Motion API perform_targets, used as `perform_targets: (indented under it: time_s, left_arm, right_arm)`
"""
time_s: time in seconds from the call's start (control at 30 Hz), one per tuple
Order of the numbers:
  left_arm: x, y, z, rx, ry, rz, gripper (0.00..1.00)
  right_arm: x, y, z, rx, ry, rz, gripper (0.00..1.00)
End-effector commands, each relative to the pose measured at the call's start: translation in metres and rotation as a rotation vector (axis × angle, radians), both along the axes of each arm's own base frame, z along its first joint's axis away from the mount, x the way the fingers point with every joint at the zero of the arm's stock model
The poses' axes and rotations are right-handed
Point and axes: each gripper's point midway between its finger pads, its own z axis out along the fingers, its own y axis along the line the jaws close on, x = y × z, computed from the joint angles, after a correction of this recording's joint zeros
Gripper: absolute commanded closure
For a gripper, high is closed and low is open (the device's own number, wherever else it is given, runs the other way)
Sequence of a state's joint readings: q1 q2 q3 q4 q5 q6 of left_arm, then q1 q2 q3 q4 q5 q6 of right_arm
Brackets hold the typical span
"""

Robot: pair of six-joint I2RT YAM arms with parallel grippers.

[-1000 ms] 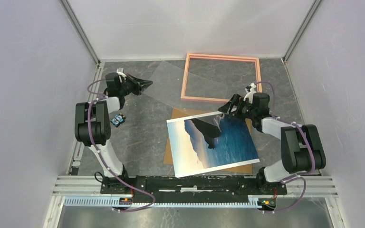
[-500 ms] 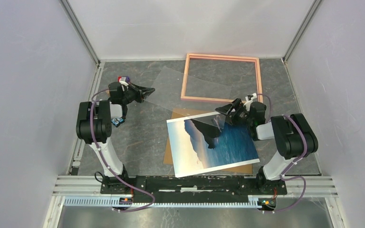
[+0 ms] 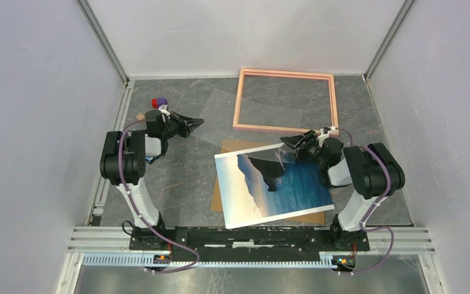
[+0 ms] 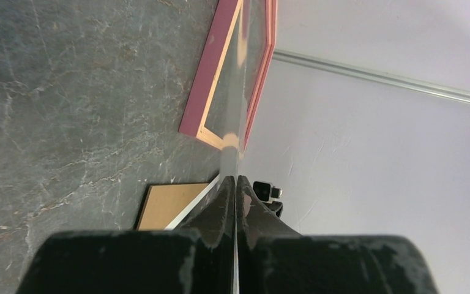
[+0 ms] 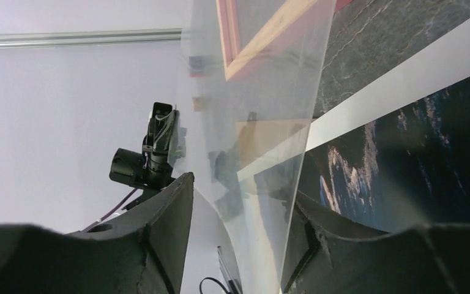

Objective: Put the photo into the frame

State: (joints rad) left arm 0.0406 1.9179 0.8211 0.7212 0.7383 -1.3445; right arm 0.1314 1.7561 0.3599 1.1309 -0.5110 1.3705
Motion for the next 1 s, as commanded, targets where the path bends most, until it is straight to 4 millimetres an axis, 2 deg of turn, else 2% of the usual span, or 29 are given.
perform_targets:
  time_s: [0.0,0.1,0.17,0.3,0.43,0.6,0.77,0.87,0.97]
  left_arm:
    - [-0.006,-0.012,0.021,-0.027,-0.050,-0.035,0.97]
    - [-0.012,-0.013,0.018,-0.019,-0.036,-0.048,0.96]
    - [-0.017,-0.013,0.015,0.002,-0.020,-0.056,0.91]
    - [-0.028,-0.009,0.010,0.118,0.013,-0.082,0.73]
    - [-0.038,0.002,0.010,0.279,0.035,-0.101,0.41]
    - [-0.043,0.014,0.021,0.421,0.040,-0.099,0.15]
    - [-0.051,-0.002,0.029,0.480,-0.003,-0.125,0.08]
    - [-0.053,0.001,0.030,0.511,0.001,-0.130,0.06]
    - [-0.054,0.001,0.036,0.516,-0.013,-0.134,0.05]
  right_arm:
    - [0.004,-0.001,0.009,0.011,-0.051,-0.030,0.51]
    - [0.004,-0.002,0.002,-0.029,-0.038,-0.030,0.66]
    - [0.004,-0.004,-0.001,-0.080,-0.049,-0.023,0.77]
    - [0.005,-0.012,0.002,-0.232,-0.109,-0.007,0.99]
    - [0.017,-0.014,0.008,-0.407,-0.206,0.069,1.00]
    - [0.040,-0.016,0.020,-0.575,-0.326,0.144,1.00]
    - [0.074,-0.018,0.035,-0.630,-0.360,0.174,1.00]
    - [0.102,-0.011,0.046,-0.631,-0.373,0.234,1.00]
    - [0.123,-0.020,0.045,-0.685,-0.328,0.224,1.00]
